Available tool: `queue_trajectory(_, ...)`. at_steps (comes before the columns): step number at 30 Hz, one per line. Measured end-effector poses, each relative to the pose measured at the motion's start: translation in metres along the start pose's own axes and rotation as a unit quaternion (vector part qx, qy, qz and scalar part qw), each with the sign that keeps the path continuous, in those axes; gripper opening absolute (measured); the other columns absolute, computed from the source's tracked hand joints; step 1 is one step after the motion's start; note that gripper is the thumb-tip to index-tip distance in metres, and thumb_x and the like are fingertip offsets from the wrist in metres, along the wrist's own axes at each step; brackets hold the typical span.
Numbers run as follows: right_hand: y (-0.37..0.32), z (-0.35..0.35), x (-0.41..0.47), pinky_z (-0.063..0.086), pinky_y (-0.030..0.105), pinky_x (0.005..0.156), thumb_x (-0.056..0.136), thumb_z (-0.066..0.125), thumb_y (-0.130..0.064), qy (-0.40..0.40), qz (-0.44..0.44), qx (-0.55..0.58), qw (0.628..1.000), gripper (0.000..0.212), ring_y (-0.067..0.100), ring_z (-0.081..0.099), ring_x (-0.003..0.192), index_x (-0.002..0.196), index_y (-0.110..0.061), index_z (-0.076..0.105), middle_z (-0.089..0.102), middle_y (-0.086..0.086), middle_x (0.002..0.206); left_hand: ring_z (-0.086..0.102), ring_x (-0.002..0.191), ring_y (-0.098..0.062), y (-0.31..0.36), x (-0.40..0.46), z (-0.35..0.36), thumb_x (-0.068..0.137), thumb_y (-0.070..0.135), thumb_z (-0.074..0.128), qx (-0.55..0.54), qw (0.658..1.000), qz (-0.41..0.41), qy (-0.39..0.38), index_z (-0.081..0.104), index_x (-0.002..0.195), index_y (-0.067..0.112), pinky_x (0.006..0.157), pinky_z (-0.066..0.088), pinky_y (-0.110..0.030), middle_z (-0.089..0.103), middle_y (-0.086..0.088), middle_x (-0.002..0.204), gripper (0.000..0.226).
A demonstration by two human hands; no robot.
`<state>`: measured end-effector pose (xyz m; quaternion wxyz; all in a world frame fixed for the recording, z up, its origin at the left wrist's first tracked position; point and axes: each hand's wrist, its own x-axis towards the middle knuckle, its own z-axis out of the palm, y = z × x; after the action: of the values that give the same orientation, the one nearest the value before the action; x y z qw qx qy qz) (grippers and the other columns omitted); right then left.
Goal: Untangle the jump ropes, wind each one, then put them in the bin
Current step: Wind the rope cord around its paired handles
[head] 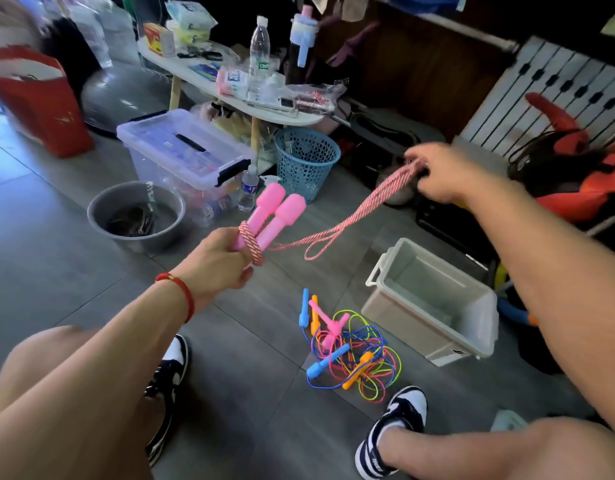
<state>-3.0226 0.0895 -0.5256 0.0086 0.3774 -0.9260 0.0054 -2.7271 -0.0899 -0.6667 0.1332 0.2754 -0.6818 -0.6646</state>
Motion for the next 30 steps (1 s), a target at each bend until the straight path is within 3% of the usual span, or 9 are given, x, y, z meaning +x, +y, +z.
queue_trajectory(2,-0.013,0.036,-0.009,0.039,0.035,0.11,0.09,0.067,-0.014,-0.09,-0.046,-0.024,0.995,0.057,0.03,0.049,0.135,0.144,-0.019,0.051,0.051,0.01,0.15,0.043,0.047,-0.007,0.001,-0.004,0.003,0.1,-0.009,0.045,-0.002,0.998,0.011,-0.057,0.062,0.1,-0.001,0.044,0.034,-0.02,0.058,0.0,0.067,0.019)
queue_trajectory(7,-0.074,0.144,-0.059,0.042,0.041,0.114,0.065,0.078,-0.047,-0.259,-0.137,0.271,0.917,0.093,0.018,0.05,0.134,0.148,-0.031,0.039,0.052,-0.001,0.146,0.049,0.058,-0.012,-0.001,-0.007,0.018,0.095,-0.017,0.039,-0.008,0.984,-0.016,-0.178,0.062,0.111,-0.005,0.046,0.035,-0.021,0.063,-0.01,0.085,0.031)
queue_trajectory(12,-0.128,0.201,-0.1,0.051,0.053,0.102,0.093,0.059,-0.006,-0.215,-0.108,0.563,0.791,0.037,0.03,0.062,0.121,0.127,-0.021,0.06,0.068,0.01,0.124,0.047,0.063,-0.016,0.003,-0.012,0.021,0.097,-0.011,0.045,-0.045,0.954,-0.032,-0.295,0.061,0.111,-0.007,0.048,0.039,-0.02,0.06,-0.013,0.088,0.022)
queue_trajectory(14,-0.135,0.2,-0.109,0.053,0.051,0.088,0.099,0.049,-0.019,-0.168,-0.076,0.571,0.8,0.018,0.021,0.065,0.089,0.108,-0.022,0.064,0.07,0.008,0.093,0.047,0.061,-0.016,0.003,-0.012,0.016,0.098,-0.015,0.04,-0.057,0.96,-0.052,-0.269,0.065,0.105,-0.002,0.048,0.038,-0.02,0.061,-0.012,0.085,0.029)
queue_trajectory(17,-0.123,0.194,-0.119,0.039,0.034,0.067,0.106,0.039,-0.034,-0.135,-0.064,0.49,0.859,0.029,0.006,0.041,0.061,0.086,-0.021,0.055,0.046,-0.016,0.063,0.049,0.058,-0.015,0.002,-0.007,0.006,0.1,-0.013,0.04,-0.075,0.98,-0.062,-0.172,0.062,0.108,-0.004,0.046,0.037,-0.02,0.064,-0.013,0.085,0.025)
queue_trajectory(22,-0.111,0.175,-0.138,0.037,0.032,0.063,0.107,0.04,-0.031,-0.07,-0.082,0.383,0.917,0.036,0.012,0.044,0.063,0.072,-0.029,0.049,0.051,-0.012,0.061,0.044,0.054,-0.02,-0.016,0.004,0.004,0.096,-0.001,0.054,0.062,0.996,-0.043,-0.045,0.067,0.091,-0.005,0.05,0.037,-0.026,0.058,-0.016,0.077,0.015)
queue_trajectory(25,-0.126,0.163,-0.147,0.047,0.04,0.072,0.105,0.034,-0.041,-0.085,-0.068,0.294,0.95,0.035,0.031,0.055,0.078,0.081,-0.025,0.054,0.06,-0.003,0.071,0.049,0.06,-0.024,-0.025,0.006,0.016,0.077,0.018,0.05,0.113,0.993,-0.038,0.019,0.068,0.08,0.004,0.058,0.039,-0.035,0.058,-0.011,0.07,0.023)
queue_trajectory(28,-0.138,0.164,-0.158,0.05,0.044,0.071,0.103,0.033,-0.043,-0.077,-0.067,0.185,0.977,0.03,0.04,0.062,0.093,0.1,-0.02,0.052,0.069,0.014,0.095,0.054,0.06,-0.025,-0.036,0.011,0.022,0.082,0.016,0.052,0.147,0.986,-0.023,0.072,0.056,0.099,0.008,0.055,0.043,-0.033,0.067,-0.007,0.076,0.02)
queue_trajectory(30,-0.143,0.162,-0.166,0.04,0.04,0.064,0.103,0.041,-0.023,-0.077,-0.083,0.137,0.984,0.011,0.041,0.064,0.098,0.109,-0.016,0.046,0.068,0.016,0.105,0.056,0.059,-0.021,-0.043,0.016,0.021,0.086,0.011,0.051,0.14,0.986,-0.034,0.089,0.05,0.106,0.01,0.053,0.045,-0.031,0.07,-0.009,0.079,0.02)
